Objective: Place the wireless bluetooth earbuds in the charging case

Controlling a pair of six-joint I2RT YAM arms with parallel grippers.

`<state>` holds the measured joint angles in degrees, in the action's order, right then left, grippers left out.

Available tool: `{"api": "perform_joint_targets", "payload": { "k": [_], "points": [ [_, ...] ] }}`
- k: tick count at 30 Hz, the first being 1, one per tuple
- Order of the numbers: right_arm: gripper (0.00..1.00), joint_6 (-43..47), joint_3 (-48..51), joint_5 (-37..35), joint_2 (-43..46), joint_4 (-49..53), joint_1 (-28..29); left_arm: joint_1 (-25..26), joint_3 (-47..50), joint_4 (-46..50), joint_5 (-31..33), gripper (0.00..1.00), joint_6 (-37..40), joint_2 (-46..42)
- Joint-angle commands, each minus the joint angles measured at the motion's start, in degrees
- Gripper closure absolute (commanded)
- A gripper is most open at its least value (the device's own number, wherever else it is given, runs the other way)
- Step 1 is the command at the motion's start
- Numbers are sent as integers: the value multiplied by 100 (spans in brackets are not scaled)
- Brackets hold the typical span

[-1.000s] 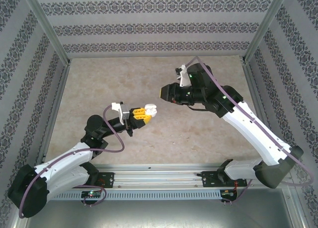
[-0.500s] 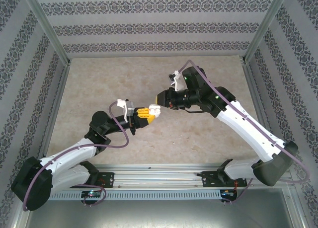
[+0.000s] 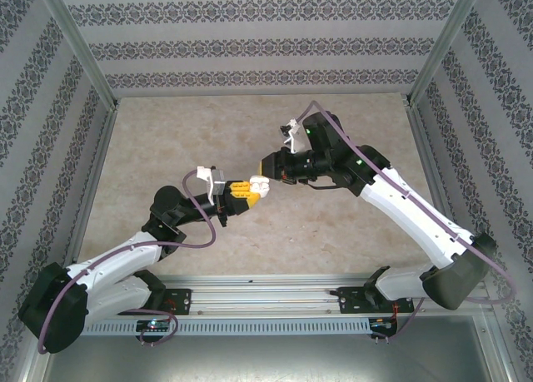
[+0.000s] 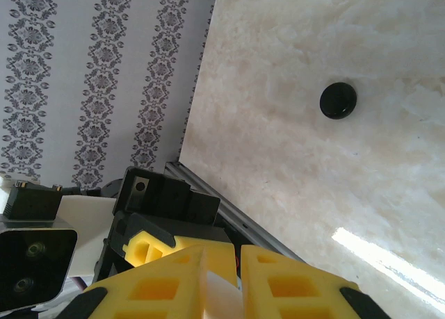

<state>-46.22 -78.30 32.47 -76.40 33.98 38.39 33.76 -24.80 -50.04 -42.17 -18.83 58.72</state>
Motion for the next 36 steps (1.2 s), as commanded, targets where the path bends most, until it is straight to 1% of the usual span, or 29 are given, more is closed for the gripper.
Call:
{"api": "perform_joint_targets", "payload": {
  "k": [1,9,16,23,27,30,34,36],
  "points": [
    [80,61,245,178,231,-38,183,74,-153,-41,404,100,-222,-137],
    [81,-18,629,66,611,-436,253,61,-144,118,739,100,-475,-199],
    [81,144,723,40,653,-351,376,61,-201,166,804,100,-582,-168],
    [80,338,697,-245,600,12,385,61,-225,271,920,100,-634,-151],
    [79,580,563,-707,684,351,379,61,-235,725,1315,100,-838,-181],
    [77,707,553,-1102,869,555,288,52,-320,1392,1783,100,-1048,-172],
    [76,765,756,-1533,1183,691,79,43,-466,2120,2073,100,-979,-36],
    [73,761,927,-1665,1331,697,-56,43,-516,2469,2337,100,-963,57]
  ]
}}
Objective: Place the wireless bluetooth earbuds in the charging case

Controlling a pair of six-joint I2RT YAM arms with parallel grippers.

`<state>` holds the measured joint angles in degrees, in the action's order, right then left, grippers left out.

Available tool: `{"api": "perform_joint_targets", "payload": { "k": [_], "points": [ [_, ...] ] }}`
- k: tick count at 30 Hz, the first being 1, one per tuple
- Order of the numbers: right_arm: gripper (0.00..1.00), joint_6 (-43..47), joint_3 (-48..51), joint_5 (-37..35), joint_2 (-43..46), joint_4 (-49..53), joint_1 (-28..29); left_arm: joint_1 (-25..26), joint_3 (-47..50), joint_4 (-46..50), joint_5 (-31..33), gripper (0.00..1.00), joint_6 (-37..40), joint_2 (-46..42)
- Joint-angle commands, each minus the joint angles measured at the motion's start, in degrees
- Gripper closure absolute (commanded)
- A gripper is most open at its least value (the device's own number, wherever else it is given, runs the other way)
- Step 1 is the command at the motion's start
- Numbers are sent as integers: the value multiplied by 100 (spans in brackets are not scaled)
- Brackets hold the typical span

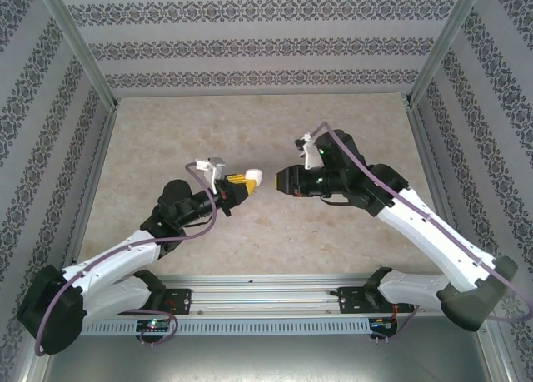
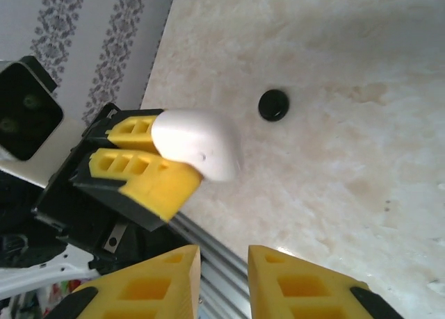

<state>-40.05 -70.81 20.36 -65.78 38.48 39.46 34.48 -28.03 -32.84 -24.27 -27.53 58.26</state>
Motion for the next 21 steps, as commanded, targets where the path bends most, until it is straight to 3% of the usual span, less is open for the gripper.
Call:
{"api": "perform_joint_targets", "payload": {
  "k": [1,6,12,17,21],
  "points": [
    [71,147,266,-536,333,257,-222,-29,-218,974,786,100,-159,166],
    [66,225,626,-786,536,384,-471,-82,-428,1438,1282,100,-408,654],
    [61,360,1046,-971,797,385,-756,-91,-942,1429,1249,100,-758,1829],
    [57,501,1377,-1681,936,720,-967,-47,-1561,1666,1395,99,-1082,2815],
    [53,695,1575,-1827,945,923,-1166,48,-1946,1607,1383,97,-1233,3416]
  ]
}}
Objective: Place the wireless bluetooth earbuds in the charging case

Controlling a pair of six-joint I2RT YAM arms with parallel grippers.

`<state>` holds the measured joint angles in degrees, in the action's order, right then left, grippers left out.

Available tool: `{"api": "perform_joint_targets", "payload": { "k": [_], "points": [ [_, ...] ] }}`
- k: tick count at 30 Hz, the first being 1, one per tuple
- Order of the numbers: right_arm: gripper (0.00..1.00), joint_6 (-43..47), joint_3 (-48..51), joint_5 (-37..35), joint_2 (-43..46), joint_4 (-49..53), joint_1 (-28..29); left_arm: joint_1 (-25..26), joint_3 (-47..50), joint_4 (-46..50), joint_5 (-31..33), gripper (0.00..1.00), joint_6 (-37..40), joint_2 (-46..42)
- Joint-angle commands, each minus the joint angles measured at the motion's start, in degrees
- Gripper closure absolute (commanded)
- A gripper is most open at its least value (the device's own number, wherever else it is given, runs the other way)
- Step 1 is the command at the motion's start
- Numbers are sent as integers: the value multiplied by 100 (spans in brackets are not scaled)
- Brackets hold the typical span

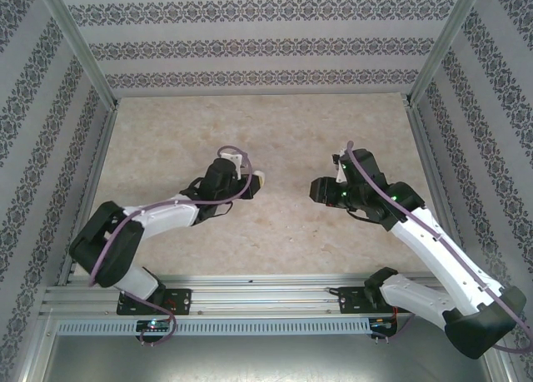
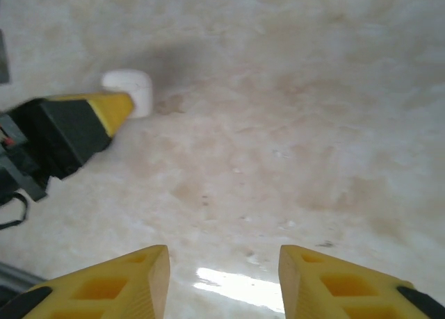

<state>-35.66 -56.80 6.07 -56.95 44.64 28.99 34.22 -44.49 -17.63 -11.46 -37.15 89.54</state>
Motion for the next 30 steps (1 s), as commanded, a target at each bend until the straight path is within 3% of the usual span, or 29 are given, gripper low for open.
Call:
{"api": "perform_joint_targets", "payload": {
  "k": [1,18,23,30],
  "points": [
    [52,286,217,-385,61,313,-167,85,-384,97,107,97,-326,422],
    [46,639,546,-253,-262,-197,-324,15,158,-168,-221,89,-865,1084],
    [40,739,599,-628,-105,-385,-341,-19,165,117,-165,76,-655,827],
    [26,1167,748,-1448,104,-679,-606,-240,-161,1620,293,56,215,-282]
  ]
}}
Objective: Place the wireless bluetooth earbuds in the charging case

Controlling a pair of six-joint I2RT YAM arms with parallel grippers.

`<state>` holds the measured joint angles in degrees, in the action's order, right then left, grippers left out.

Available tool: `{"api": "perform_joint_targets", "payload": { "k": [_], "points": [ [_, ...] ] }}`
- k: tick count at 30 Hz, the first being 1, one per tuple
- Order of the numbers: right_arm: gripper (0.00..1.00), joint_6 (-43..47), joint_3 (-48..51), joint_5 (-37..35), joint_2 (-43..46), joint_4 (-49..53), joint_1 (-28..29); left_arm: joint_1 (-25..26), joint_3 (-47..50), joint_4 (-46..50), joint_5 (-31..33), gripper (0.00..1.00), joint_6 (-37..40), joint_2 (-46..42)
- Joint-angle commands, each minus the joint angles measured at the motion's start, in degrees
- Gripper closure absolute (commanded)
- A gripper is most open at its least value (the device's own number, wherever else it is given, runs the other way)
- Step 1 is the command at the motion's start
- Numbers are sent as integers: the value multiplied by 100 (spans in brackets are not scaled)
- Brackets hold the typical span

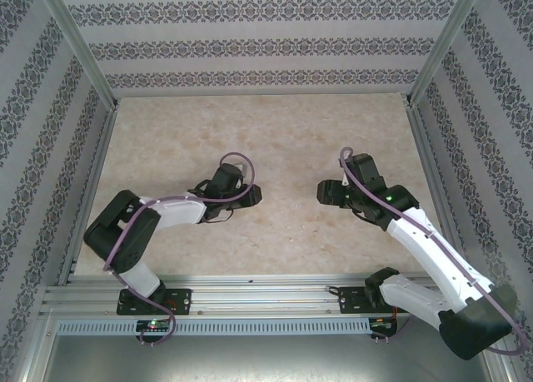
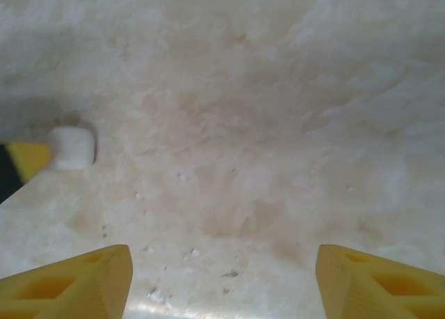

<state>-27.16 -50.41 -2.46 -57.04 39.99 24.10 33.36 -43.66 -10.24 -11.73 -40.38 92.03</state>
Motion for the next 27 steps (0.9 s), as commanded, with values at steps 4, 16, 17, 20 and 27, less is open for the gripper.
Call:
{"api": "perform_joint_targets", "payload": {
  "k": [4,16,17,20,27],
  "points": [
    [16,588,189,-1077,171,-427,-402,-469,-489,1751,508,50,1113,-1244],
    [2,1227,1332,-1372,689,-2309,-1852,-2303,-1048,2813,844,22,3514,-2621],
    [2,1366,1517,-1322,762,-2582,-1921,-2478,-1035,2801,808,16,3658,-2631],
    [2,1838,2094,-1298,1030,-3386,-1979,-2866,-847,2549,799,0,4011,-2666],
    [2,2122,3476,-1117,1591,-5238,-2013,-3391,202,1207,898,0,4184,-3010]
  ]
}}
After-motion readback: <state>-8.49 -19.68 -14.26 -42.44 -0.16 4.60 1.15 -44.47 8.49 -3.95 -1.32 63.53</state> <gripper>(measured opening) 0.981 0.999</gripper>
